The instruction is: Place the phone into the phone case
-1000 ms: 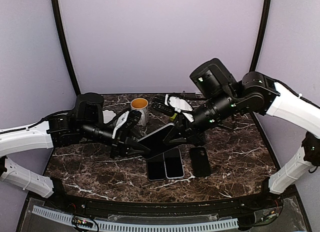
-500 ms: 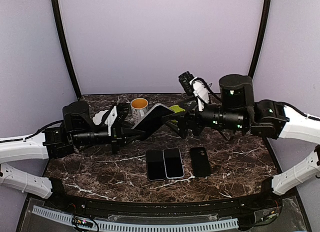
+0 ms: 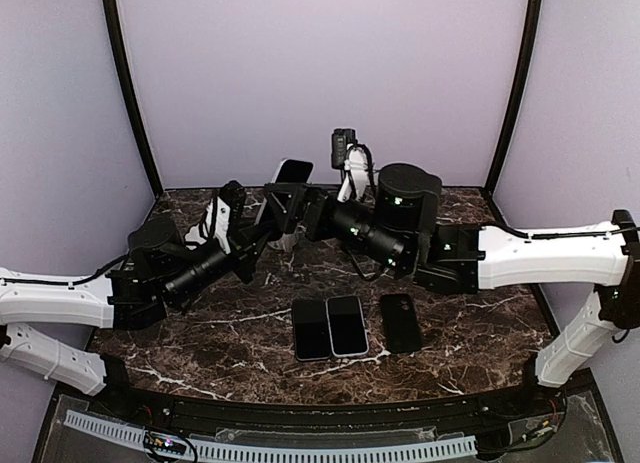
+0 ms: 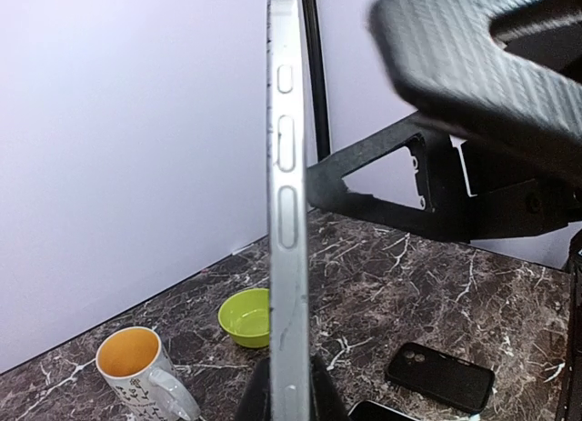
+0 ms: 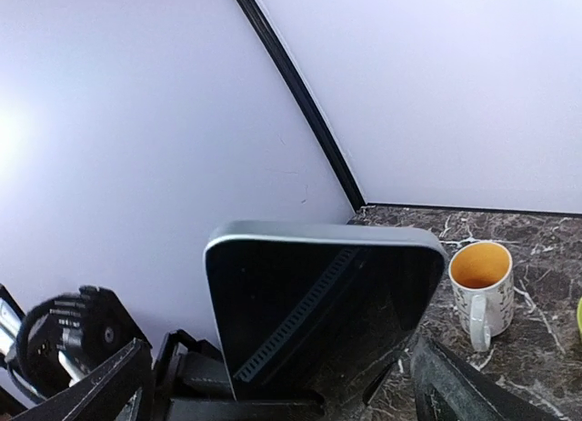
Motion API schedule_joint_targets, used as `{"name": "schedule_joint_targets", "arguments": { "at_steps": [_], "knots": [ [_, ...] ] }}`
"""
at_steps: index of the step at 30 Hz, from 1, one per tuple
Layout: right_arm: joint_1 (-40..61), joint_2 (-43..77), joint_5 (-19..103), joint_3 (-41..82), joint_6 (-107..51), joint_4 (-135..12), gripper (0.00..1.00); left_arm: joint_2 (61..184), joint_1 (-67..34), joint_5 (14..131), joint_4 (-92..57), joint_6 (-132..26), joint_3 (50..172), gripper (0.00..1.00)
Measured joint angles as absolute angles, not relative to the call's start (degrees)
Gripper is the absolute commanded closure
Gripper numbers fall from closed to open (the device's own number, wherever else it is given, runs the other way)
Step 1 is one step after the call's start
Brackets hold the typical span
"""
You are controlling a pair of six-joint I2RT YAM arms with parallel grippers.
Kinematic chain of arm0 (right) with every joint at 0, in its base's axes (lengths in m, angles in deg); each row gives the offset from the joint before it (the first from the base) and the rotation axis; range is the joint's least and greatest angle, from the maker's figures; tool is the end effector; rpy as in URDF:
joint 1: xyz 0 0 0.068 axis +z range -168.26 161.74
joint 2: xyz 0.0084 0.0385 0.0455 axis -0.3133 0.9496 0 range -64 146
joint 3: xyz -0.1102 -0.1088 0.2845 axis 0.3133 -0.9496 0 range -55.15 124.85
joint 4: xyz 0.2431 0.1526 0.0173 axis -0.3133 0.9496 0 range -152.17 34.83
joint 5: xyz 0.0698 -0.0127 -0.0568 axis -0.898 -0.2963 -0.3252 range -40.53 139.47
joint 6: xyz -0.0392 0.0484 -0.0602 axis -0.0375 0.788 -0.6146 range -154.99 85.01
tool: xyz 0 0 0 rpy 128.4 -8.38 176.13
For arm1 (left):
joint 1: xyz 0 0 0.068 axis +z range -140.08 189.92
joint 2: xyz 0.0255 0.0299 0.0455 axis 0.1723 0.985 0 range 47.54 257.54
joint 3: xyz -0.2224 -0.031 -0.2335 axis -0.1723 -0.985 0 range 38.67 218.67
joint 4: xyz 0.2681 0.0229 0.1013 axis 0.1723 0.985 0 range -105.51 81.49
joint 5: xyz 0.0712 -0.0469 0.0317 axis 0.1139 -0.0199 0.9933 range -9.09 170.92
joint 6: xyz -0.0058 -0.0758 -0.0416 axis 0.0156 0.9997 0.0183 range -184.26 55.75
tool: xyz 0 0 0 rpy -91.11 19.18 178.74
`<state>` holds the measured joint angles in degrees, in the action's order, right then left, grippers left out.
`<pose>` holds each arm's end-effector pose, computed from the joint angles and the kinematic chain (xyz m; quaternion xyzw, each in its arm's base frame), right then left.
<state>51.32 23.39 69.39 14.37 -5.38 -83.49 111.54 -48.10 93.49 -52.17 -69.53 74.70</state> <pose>0.1743 0.3932 0.4119 -0.1124 0.6775 0.4692 0.5551 0.1714 -0.2434 0.3457 0.2690 0.5949 -0.2711 0.7073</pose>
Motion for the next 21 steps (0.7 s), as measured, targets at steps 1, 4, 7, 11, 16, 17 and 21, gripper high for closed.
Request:
{"name": "schedule_joint_targets", "arguments": {
  "at_steps": [1, 4, 7, 11, 16, 17, 21],
  "knots": [
    [51.02, 24.33, 69.28, 15.66, -4.44, -83.14, 0.01, 111.76, -48.12, 94.11, -52.63, -69.53, 74.7, 1.0],
    [49.4, 26.98, 68.43, 18.89, -1.49, -81.57, 0.01, 112.05, -48.19, 95.33, -53.66, -69.53, 74.7, 1.0],
    [48.22, 28.77, 67.51, 20.44, 0.39, -80.15, 0.02, 112.05, -48.38, 95.9, -54.25, -69.38, 74.63, 1.0],
    [47.74, 29.62, 66.2, 20.99, 1.81, -78.57, 0.08, 112.13, -48.49, 96.62, -54.47, -69.34, 73.98, 1.0],
    [47.37, 31.74, 62.0, 22.63, 1.64, -78.05, 0.32, 112.24, -48.49, 96.77, -54.56, -69.25, 73.87, 1.0],
    [47.34, 32.13, 61.26, 22.93, 1.31, -78.03, 0.39, 112.26, -48.49, 96.77, -54.62, -69.16, 73.85, 1.0],
    [47.04, 32.4, 59.77, 22.93, 0.39, -78.03, 0.53, 112.48, -48.47, 97.25, -54.56, -68.53, 73.71, 0.98]
  ]
}}
